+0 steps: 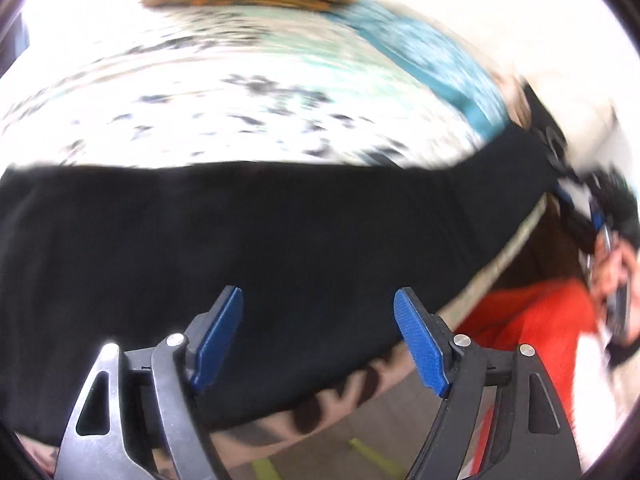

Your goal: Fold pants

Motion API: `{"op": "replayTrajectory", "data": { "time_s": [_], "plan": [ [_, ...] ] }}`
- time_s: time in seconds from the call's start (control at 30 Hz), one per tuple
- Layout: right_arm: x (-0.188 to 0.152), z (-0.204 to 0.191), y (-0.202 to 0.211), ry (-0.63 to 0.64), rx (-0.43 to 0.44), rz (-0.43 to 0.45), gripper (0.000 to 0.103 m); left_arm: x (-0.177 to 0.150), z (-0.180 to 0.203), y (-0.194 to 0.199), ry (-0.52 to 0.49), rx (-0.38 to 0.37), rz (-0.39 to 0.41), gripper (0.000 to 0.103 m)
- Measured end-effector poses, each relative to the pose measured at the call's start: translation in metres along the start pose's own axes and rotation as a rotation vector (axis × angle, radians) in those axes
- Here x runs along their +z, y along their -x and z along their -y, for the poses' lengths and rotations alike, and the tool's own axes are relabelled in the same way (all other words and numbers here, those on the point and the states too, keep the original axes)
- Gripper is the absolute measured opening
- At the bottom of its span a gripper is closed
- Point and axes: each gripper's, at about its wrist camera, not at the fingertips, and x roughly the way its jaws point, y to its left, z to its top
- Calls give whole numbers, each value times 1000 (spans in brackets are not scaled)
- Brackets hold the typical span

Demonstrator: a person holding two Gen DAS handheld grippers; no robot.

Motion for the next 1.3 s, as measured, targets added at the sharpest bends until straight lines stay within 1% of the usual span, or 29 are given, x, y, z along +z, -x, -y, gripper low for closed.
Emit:
{"op": "replayTrajectory", "data": {
  "time_s": [0.03,0.1,0.2,0.3,0.37,0.4,0.47,0.53,0.6,0.73,0.83,0.93,1.0,1.03,1.07,1.1,1.13,1.17,1.23,1.3],
  "plan": [
    [-7,-14,-8,17,22,-22,23,1,-17,10,47,6,20,80],
    [-25,-42,-27,41,63,-73,23,-2,-52,31,121,49,69,80],
    [-61,-81,-66,78,109,-171,23,-22,-98,54,230,93,126,80],
    [-104,-110,-115,124,102,-273,23,-42,-140,65,356,111,141,80],
    [-136,-122,-149,145,91,-338,23,-46,-162,69,423,95,144,78],
    [-152,-125,-166,150,82,-368,23,-46,-169,73,441,83,161,78],
    [-185,-128,-196,153,59,-428,23,-36,-177,82,443,81,200,78],
    [-217,-132,-218,172,31,-486,23,-34,-178,87,432,88,218,79],
    [-245,-138,-233,205,20,-534,23,-36,-183,88,443,82,220,79],
    [-282,-158,-253,260,46,-601,23,-34,-195,83,504,52,221,79],
    [-307,-176,-266,335,54,-623,23,-37,-201,92,516,72,247,79],
    [-327,-176,-276,397,20,-645,23,-41,-211,103,544,95,282,79],
    [-343,-178,-288,464,-15,-661,25,-44,-221,107,572,100,292,79],
    [-347,-177,-293,514,-34,-670,28,-46,-224,108,585,103,294,79],
    [-355,-179,-296,567,-46,-687,38,-48,-227,110,595,103,297,78],
    [-362,-181,-298,608,-47,-702,55,-49,-229,111,590,68,289,78],
    [-368,-184,-295,638,-33,-728,66,-49,-229,113,592,63,298,78],
    [-371,-189,-290,668,-21,-753,79,-49,-228,115,584,55,308,78],
    [-373,-198,-269,737,12,-796,80,-45,-218,117,537,38,319,78],
    [-365,-203,-242,822,19,-822,80,-38,-200,114,452,7,314,78]
  ]
}}
